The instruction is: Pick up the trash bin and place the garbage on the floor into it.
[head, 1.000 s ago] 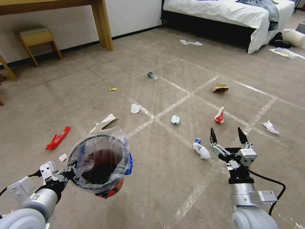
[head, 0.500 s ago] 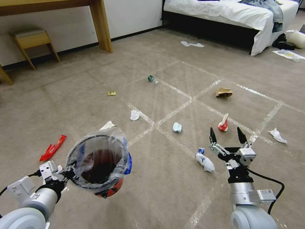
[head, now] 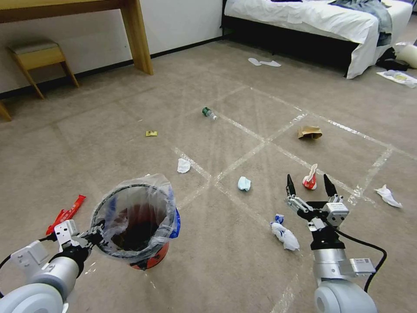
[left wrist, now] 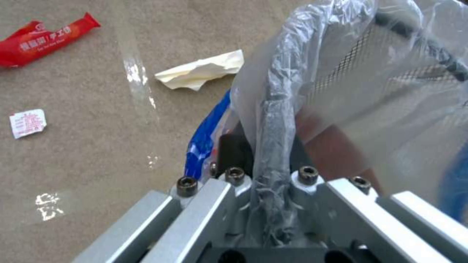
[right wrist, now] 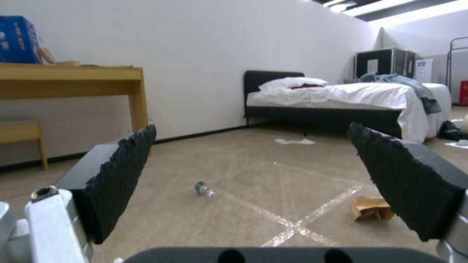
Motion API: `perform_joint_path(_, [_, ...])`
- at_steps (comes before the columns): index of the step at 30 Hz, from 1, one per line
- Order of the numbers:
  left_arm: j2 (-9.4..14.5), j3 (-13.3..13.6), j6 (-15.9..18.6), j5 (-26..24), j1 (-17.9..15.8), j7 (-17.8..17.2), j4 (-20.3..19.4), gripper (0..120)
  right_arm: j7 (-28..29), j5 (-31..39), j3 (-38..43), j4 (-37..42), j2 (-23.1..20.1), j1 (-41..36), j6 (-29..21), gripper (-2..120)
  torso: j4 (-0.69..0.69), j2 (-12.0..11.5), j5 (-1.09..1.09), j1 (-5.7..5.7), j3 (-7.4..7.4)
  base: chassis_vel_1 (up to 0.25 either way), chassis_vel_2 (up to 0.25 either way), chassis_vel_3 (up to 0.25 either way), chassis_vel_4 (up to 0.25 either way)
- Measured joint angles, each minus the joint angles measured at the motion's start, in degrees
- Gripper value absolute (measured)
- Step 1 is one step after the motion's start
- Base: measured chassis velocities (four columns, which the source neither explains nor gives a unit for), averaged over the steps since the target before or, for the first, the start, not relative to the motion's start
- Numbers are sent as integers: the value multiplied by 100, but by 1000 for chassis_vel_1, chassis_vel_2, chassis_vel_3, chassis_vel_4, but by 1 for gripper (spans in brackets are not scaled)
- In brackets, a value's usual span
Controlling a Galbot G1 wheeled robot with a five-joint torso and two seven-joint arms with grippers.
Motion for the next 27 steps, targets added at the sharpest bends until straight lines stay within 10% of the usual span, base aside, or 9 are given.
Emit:
perform_joint_path(20, [49, -12, -10, -38, -75, 0, 21, 2, 118, -29, 54, 46, -12, -9, -60, 100, 0, 0, 0, 0, 0, 0, 0, 0, 0])
perform_joint_path(27, [23, -12, -31, -21, -50, 10, 38, 2, 1092, -217, 101, 11, -163, 172, -1443, 100, 1, 0, 0, 0, 0, 0, 0, 0, 0])
